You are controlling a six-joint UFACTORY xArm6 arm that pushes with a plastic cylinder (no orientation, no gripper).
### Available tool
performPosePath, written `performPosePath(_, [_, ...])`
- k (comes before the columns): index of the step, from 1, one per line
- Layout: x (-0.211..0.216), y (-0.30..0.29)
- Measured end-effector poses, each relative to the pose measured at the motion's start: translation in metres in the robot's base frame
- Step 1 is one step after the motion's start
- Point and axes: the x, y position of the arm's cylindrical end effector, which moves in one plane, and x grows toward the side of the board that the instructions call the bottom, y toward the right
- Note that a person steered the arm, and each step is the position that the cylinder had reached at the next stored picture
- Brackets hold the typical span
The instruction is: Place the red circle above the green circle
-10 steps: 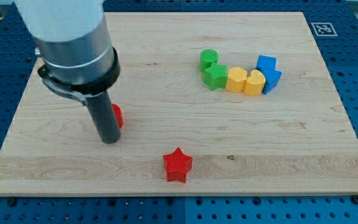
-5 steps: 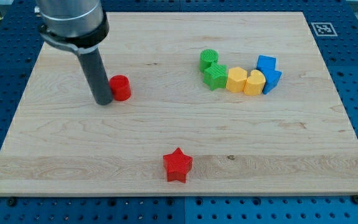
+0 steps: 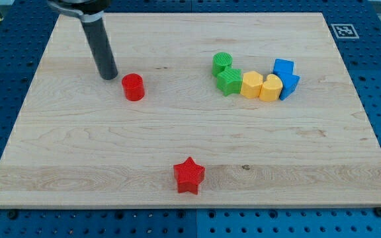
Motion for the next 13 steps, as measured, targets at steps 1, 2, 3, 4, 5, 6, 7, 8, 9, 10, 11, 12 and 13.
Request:
performPosePath(1, [0.033,-0.037])
performPosePath(2, [0.053,-0.047])
performPosePath(3, [0.062,0.005])
performPosePath(4, [0.062,0.015])
performPosePath(5, [0.044,0.016])
performPosePath(6, [0.038,0.014])
performPosePath(7, [0.046,0.019])
performPosePath(8, [0.059,0.034])
performPosePath(9, [0.059,0.048])
performPosePath(10, [0.046,0.064])
performPosePath(11, [0.031,0.064])
performPosePath(12, [0.026,0.064])
performPosePath(13, [0.019,0.068])
